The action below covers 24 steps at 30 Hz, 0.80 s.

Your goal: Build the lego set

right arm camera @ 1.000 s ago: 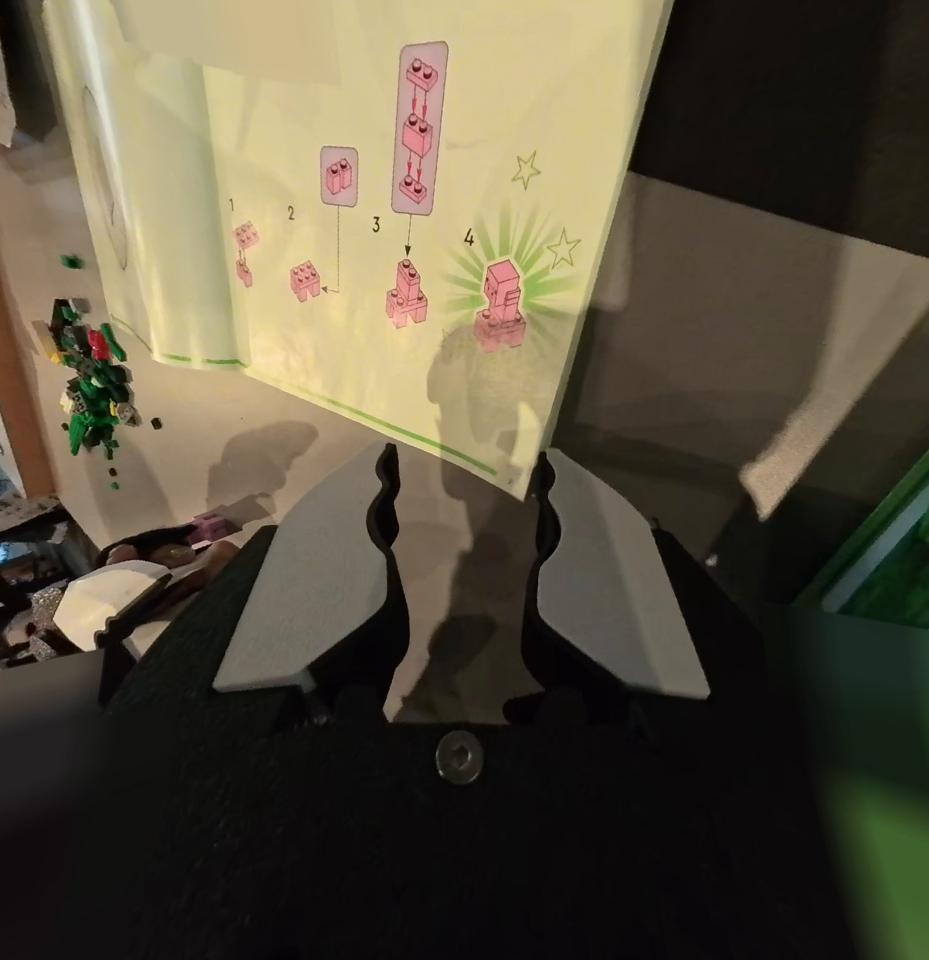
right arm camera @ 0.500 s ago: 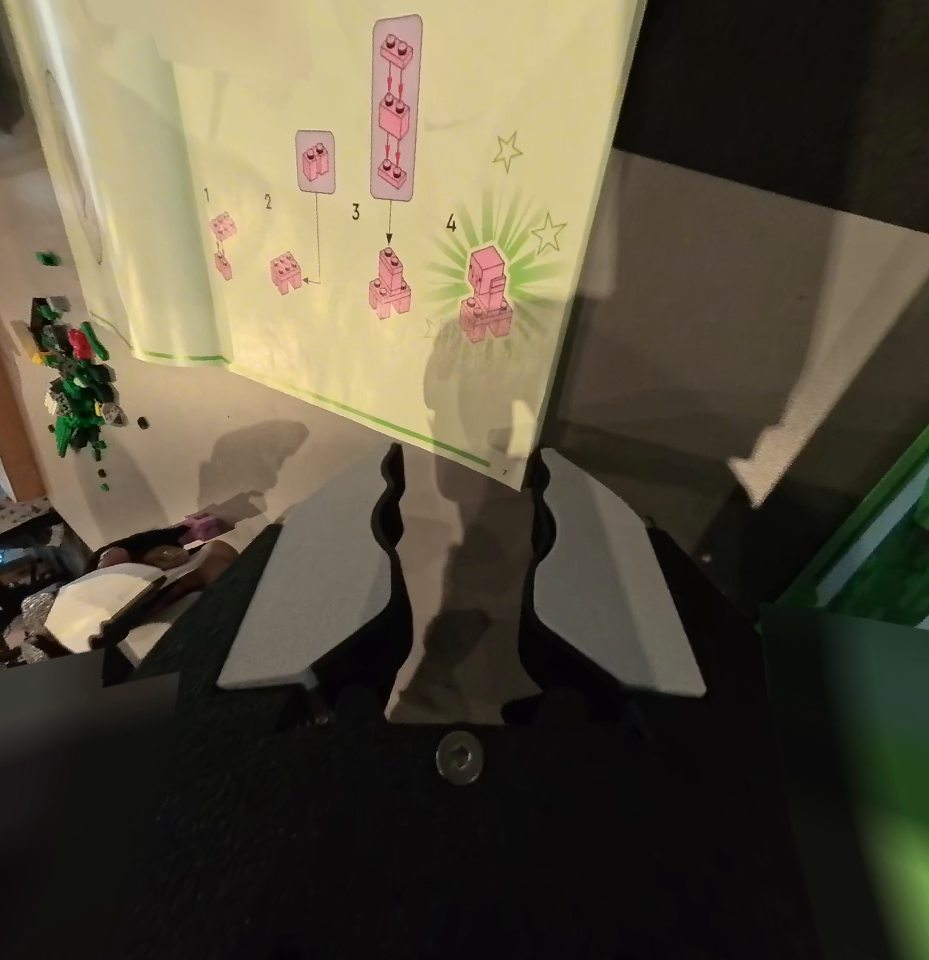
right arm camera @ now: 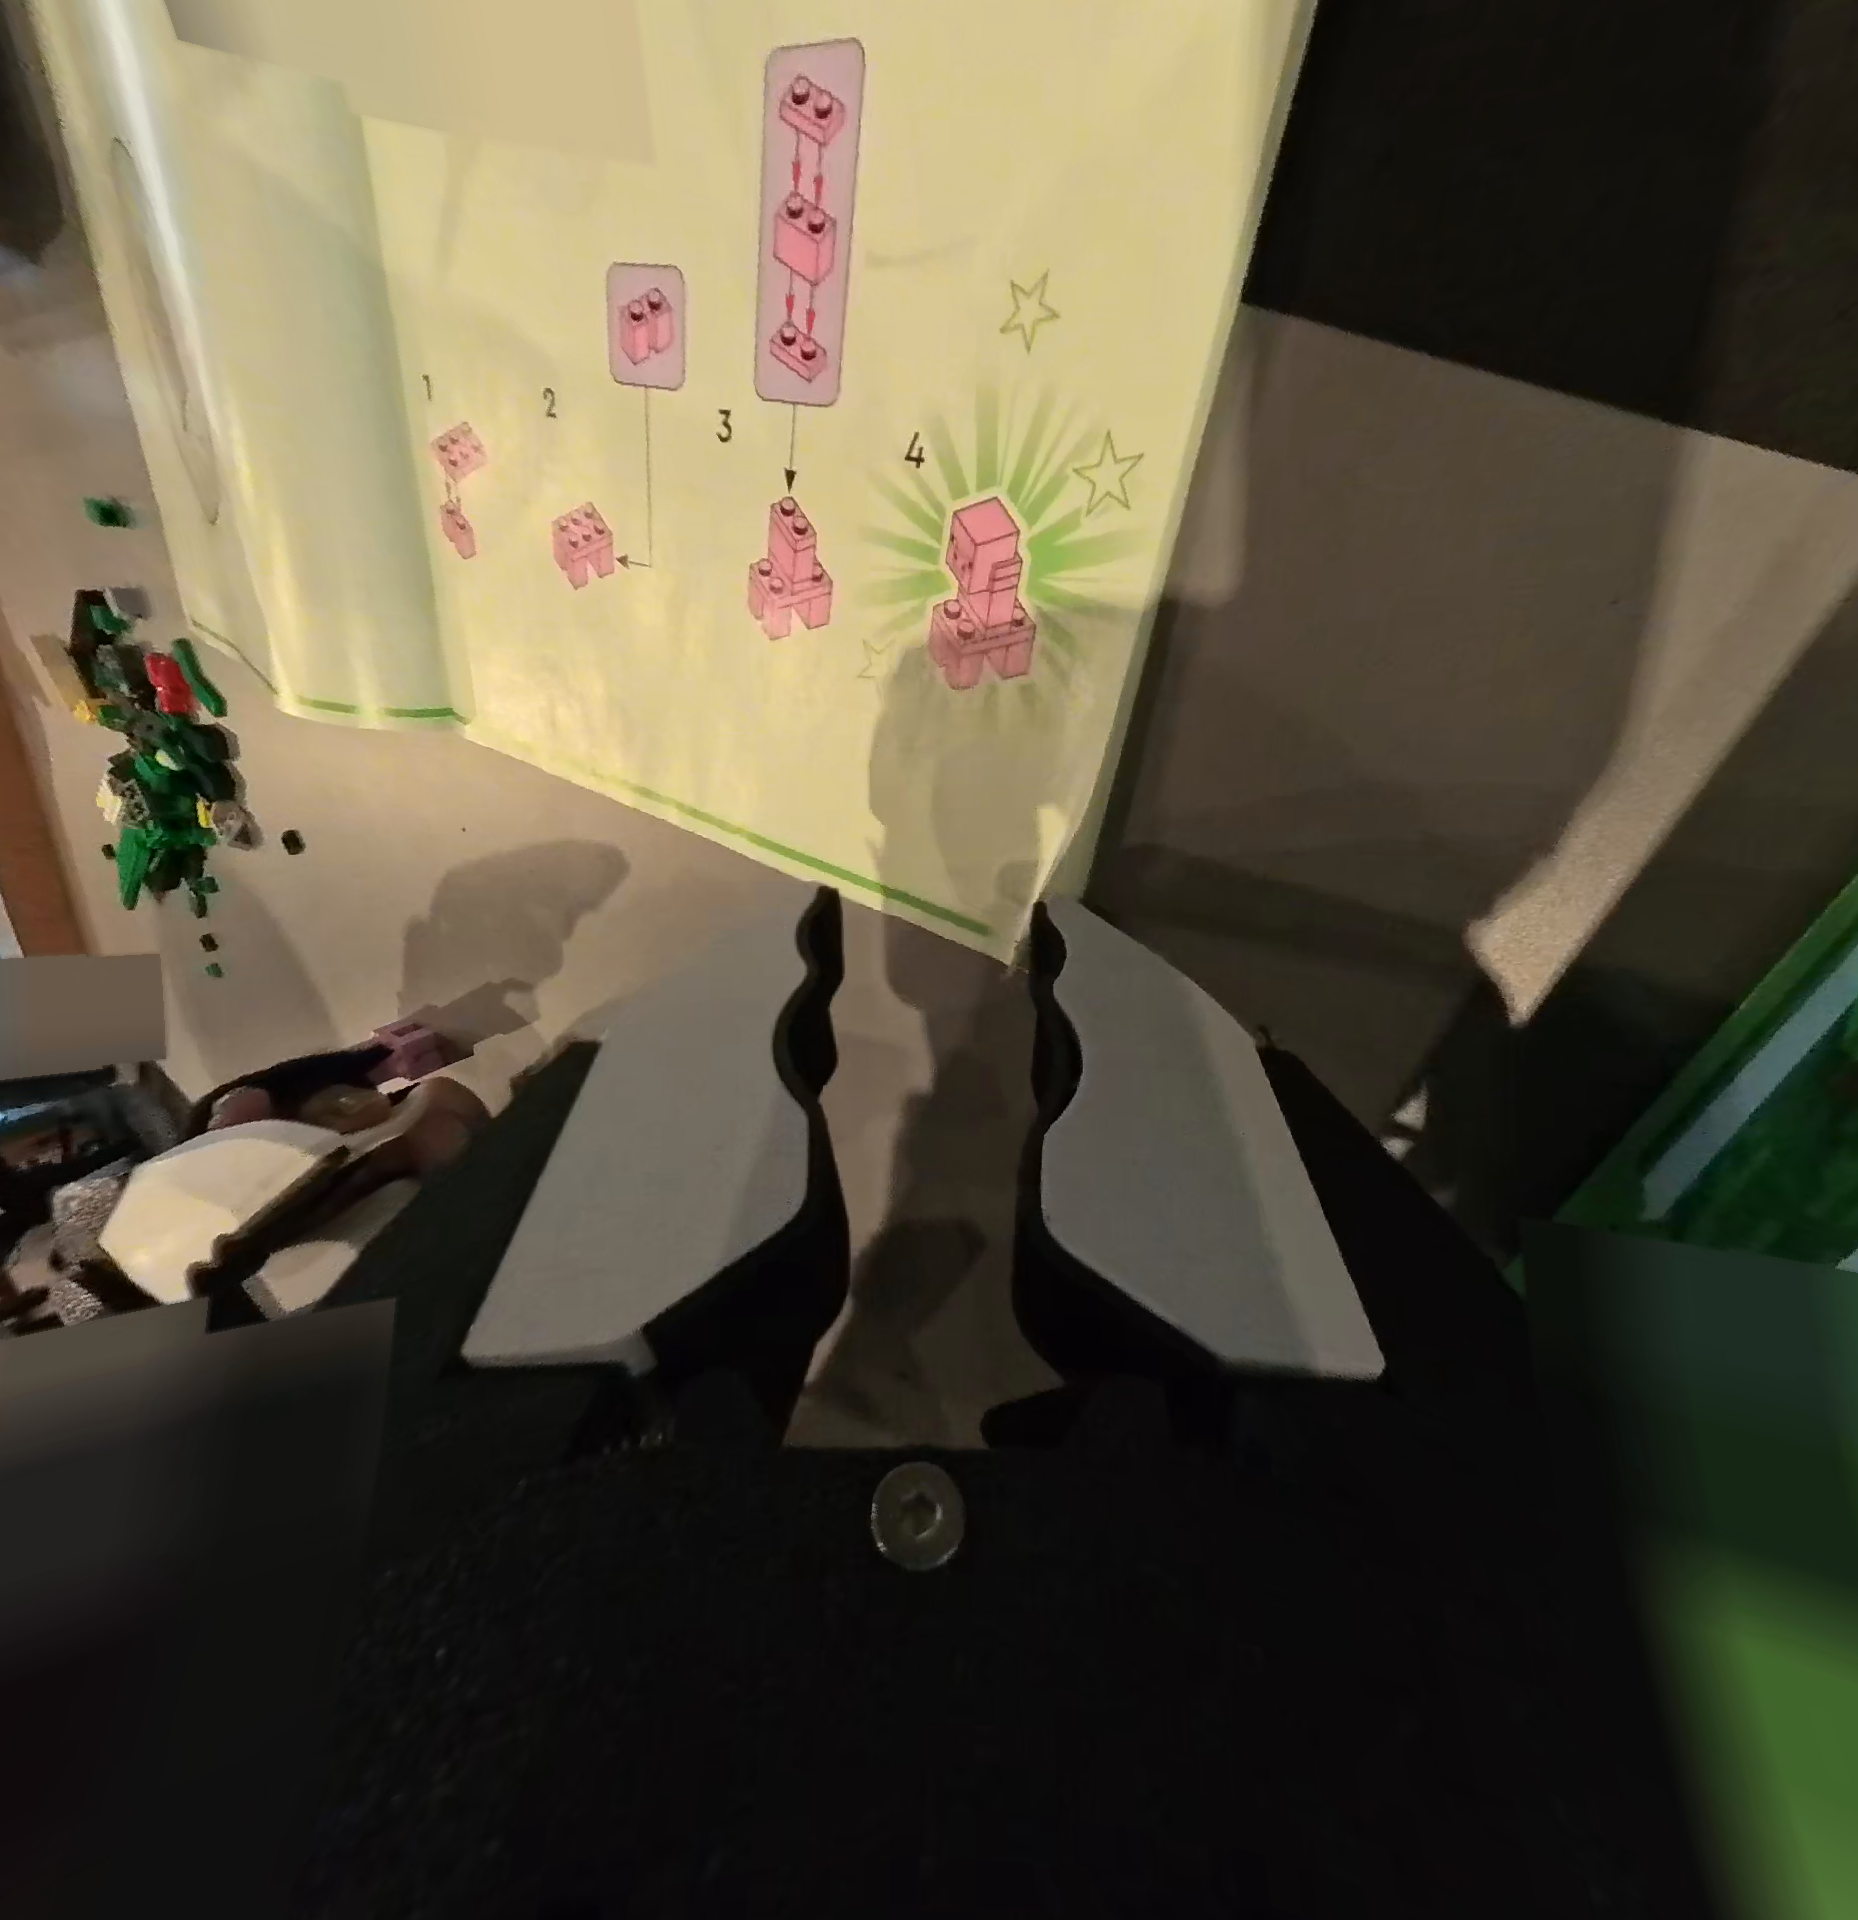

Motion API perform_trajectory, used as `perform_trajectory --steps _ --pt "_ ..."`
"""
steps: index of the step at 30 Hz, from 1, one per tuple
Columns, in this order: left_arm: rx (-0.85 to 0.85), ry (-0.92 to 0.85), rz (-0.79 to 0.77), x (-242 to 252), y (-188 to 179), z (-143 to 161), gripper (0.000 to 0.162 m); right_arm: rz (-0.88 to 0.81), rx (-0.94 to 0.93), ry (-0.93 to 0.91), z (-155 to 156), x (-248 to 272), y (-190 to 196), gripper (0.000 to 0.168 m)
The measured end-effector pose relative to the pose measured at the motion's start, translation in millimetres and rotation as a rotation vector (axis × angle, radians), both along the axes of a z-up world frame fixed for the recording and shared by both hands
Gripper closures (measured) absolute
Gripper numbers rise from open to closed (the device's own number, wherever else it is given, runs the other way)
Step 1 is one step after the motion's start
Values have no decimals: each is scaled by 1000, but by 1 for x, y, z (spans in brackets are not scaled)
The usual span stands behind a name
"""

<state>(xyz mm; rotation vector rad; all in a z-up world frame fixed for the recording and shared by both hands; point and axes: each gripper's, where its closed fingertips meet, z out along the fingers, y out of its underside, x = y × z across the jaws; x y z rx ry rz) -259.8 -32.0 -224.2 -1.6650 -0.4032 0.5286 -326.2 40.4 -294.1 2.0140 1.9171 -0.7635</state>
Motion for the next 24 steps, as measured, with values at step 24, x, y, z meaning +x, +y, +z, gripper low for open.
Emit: perform_trajectory --steps 24 --pt "-3 -6 -8 3 1 0 120 -25 73 -69 -11 9 14 154"
